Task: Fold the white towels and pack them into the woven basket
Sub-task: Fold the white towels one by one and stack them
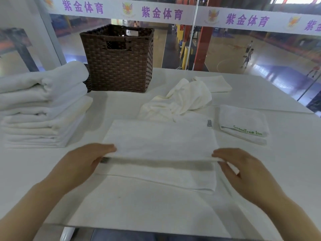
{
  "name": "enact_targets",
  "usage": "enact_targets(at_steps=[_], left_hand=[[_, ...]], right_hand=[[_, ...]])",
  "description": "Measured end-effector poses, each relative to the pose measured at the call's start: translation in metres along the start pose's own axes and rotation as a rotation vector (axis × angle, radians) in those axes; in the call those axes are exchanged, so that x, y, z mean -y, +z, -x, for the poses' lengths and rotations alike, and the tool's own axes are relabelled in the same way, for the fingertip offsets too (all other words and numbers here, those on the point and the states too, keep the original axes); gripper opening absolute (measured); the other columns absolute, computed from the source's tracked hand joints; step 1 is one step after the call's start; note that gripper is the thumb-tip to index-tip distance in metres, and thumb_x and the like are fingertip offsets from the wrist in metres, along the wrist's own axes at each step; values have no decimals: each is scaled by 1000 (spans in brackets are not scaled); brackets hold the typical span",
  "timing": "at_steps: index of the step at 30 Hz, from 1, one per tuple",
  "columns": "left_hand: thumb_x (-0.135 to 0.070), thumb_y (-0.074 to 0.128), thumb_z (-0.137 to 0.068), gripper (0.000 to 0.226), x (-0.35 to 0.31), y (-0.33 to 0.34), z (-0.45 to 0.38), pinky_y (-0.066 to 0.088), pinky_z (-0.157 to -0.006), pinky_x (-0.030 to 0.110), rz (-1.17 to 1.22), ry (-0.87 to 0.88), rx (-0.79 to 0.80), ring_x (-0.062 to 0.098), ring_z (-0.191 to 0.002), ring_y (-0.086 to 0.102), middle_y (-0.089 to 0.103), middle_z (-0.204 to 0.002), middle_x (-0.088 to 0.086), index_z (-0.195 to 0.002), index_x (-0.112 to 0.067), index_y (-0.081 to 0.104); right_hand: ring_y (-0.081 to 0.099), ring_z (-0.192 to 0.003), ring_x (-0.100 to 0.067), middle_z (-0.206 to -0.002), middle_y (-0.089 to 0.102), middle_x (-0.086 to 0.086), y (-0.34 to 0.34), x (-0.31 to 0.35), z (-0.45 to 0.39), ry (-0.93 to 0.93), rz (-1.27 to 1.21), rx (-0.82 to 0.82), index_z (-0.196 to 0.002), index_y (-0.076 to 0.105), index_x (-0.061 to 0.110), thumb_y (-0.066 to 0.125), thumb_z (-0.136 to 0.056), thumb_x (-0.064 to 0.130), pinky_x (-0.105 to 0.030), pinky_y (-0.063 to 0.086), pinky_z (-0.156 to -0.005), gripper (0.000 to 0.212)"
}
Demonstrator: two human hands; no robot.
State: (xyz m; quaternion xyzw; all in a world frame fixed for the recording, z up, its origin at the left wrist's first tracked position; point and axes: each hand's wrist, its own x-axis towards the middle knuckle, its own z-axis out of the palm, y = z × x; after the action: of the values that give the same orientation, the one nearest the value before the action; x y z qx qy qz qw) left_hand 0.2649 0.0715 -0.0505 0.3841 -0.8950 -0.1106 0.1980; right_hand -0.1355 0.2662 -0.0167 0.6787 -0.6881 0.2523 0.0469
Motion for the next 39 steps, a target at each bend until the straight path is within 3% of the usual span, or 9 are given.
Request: enact_targets(at_steps=[6, 11, 14, 18, 21, 26, 32, 35, 39], left_hand=[[-34, 24, -95, 54, 27, 23, 25, 12, -113, 7, -49, 42, 149, -11, -140, 23, 28, -150, -36, -142, -59, 29], [-53, 20, -102, 49, 33, 18, 23, 13, -116, 15, -80, 143, 208, -4, -143, 23, 26, -155, -28, -148, -42, 32], [-58, 27, -100, 51, 24, 8, 17, 26, -110, 20, -146, 215, 144, 3, -134, 42, 46, -146, -18, -136, -35, 55], [-53, 33, -99, 48, -19, 4, -9, 45, -83, 28, -130, 344, 45, 8, -102, 61, 68, -112, -15, -97, -28, 74], [-44, 43, -99, 30, -61, 26, -28, 50, -78, 30, -79, 459, 127, 10, -96, 62, 67, -108, -13, -103, -28, 68], [-35, 47, -97, 28, -138, 65, -56, 51, -75, 35, -45, 673, 225, 17, -96, 58, 63, -114, -6, -119, -24, 60], [-38, 61, -90, 41, -212, 100, -73, 46, -65, 36, -103, 808, 309, 25, -92, 55, 58, -110, 4, -125, -17, 55], [-28, 54, -95, 32, -234, 105, -79, 38, -59, 36, -283, 828, 322, 26, -90, 55, 55, -110, 7, -125, -16, 54], [-8, 41, -97, 32, -253, 107, -76, 23, -48, 33, -451, 807, 388, 26, -78, 49, 52, -112, 10, -127, -13, 49]], right_hand=[[55, -111, 6, -120, 63, 24, 36, -11, 39, 44, -111, 206, -109, 73, 36, 47, -89, 45, -11, 41, -95, 34], [55, -113, 4, -121, 63, 25, 32, -13, 40, -2, -164, 212, -106, 76, 34, 49, -91, 59, -16, 45, -92, 40], [61, -105, 4, -107, 68, 27, 25, -10, 29, 136, -342, 198, -85, 79, 35, 50, -92, 58, -13, 44, -89, 38], [64, -78, -6, -80, 70, 12, 32, -14, -3, 347, -419, 68, -68, 69, 28, 62, -93, 18, -24, 47, -76, 27], [59, -74, -8, -94, 65, 10, 45, -30, -31, 442, -330, 36, -94, 62, 31, 62, -92, 22, -22, 43, -66, 9], [53, -94, -18, -114, 58, 1, 61, -49, -71, 617, -262, 159, -131, 50, 20, 56, -94, 41, -28, 35, -80, 44], [58, -83, -21, -84, 61, 6, 58, -55, -97, 611, -259, 298, -102, 61, 21, 61, -90, 40, -31, 43, -67, 22], [59, -83, -19, -90, 61, 3, 53, -59, -103, 649, -374, 316, -101, 58, 21, 66, -89, 36, -36, 49, -79, 21], [60, -73, -21, -83, 64, -1, 55, -58, -101, 658, -489, 252, -105, 52, 23, 62, -91, 38, -37, 49, -66, 23]])
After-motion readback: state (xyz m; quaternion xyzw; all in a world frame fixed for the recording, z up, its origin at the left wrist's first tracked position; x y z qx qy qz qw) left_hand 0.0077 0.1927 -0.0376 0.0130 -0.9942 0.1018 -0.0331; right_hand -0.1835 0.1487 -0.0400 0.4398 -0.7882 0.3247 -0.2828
